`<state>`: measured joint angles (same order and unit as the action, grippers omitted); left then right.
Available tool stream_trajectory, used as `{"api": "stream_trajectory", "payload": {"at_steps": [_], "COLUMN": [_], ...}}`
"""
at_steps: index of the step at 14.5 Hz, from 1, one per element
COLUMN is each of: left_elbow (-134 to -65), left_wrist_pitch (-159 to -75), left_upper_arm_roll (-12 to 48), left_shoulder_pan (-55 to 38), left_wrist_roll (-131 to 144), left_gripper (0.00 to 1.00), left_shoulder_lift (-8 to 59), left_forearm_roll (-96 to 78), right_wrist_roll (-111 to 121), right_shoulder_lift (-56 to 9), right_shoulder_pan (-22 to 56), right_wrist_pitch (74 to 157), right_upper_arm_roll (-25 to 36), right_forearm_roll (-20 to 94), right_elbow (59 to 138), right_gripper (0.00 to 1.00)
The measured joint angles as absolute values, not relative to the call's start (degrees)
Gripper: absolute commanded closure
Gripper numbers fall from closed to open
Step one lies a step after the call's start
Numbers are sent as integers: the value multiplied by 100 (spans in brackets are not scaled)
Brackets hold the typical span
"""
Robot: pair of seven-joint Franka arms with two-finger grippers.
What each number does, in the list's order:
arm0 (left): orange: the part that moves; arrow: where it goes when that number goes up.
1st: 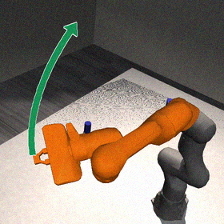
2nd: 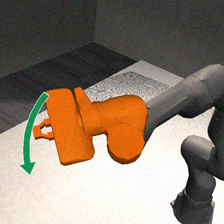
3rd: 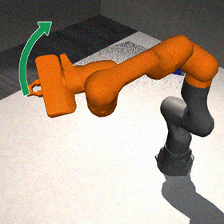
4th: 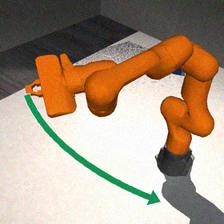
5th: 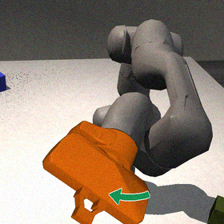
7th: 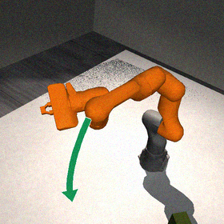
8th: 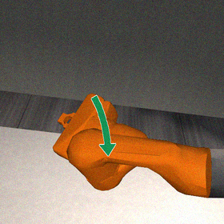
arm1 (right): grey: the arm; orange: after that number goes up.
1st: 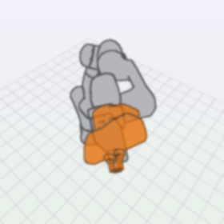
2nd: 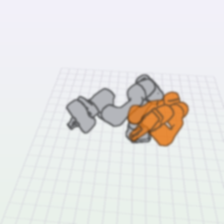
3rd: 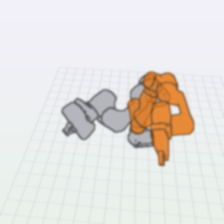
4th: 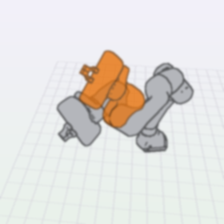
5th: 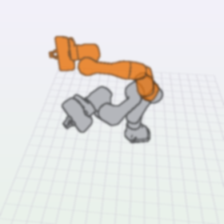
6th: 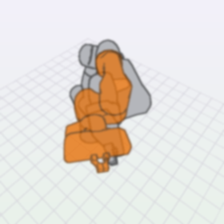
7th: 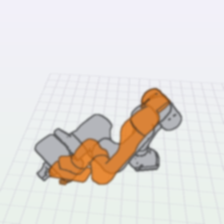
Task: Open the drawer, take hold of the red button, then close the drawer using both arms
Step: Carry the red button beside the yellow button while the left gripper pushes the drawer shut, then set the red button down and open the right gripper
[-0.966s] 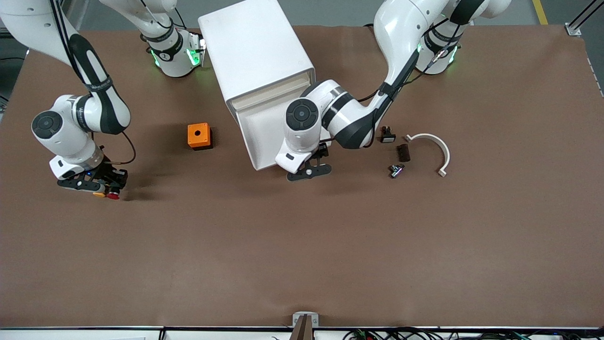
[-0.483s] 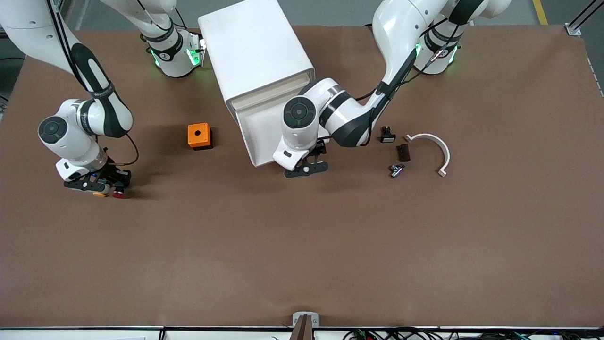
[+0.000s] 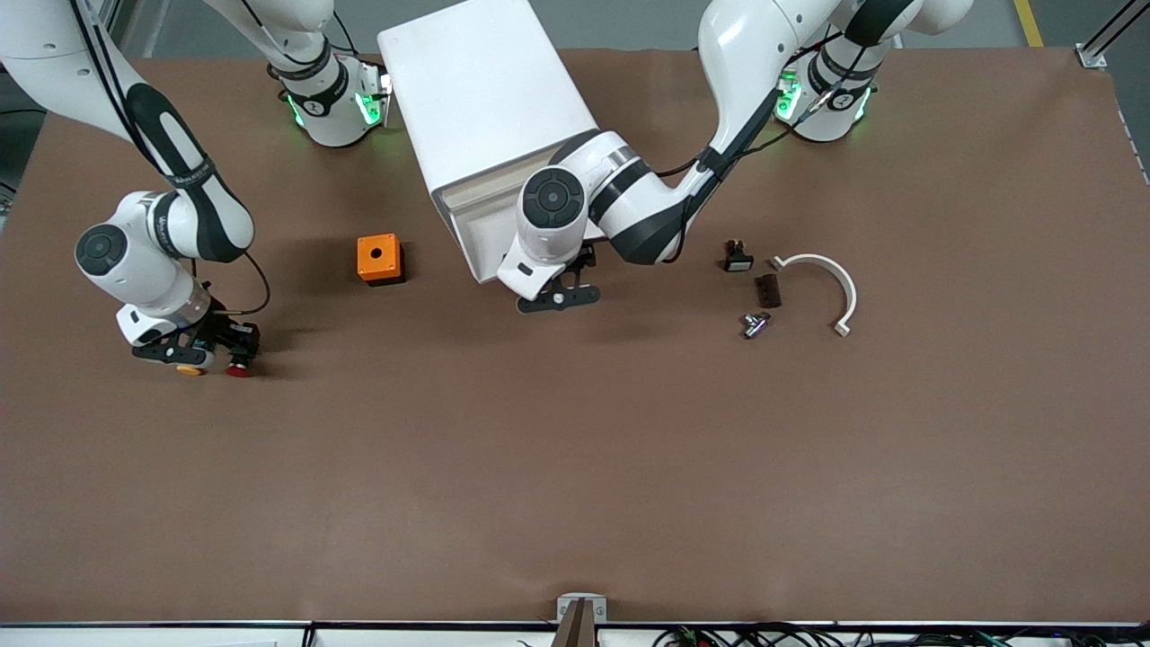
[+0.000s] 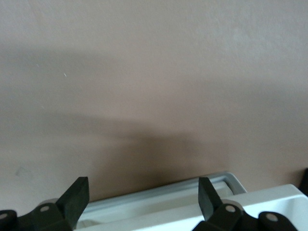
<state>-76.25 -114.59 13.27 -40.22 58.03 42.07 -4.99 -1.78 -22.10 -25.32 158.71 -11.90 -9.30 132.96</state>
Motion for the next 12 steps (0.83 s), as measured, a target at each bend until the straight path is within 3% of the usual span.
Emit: {"api": "stream_trajectory", "payload": {"at_steps": [3, 12], "left_elbow": [-7650, -7668], "left_wrist_pitch": [-11459, -11459], "left_upper_arm_roll": [1332, 1335], "left_shoulder_pan": [-4151, -4378], "left_wrist_roll": [5803, 5803], "left_gripper": [0, 0], "left_shoulder_lift": [4207, 4209], "left_forearm_roll": [-549, -672], "right_wrist_roll": [-169, -208], "right_shoulder_lift": [-2220, -2200], "right_shoulder_pan": [-2816, -2817], "right_wrist_pitch": [15850, 15546], "right_upper_arm_roll": [-1466, -1547], "right_forearm_roll": [-930, -927], "right_elbow": [13296, 13258], "right_gripper": [100, 100]}}
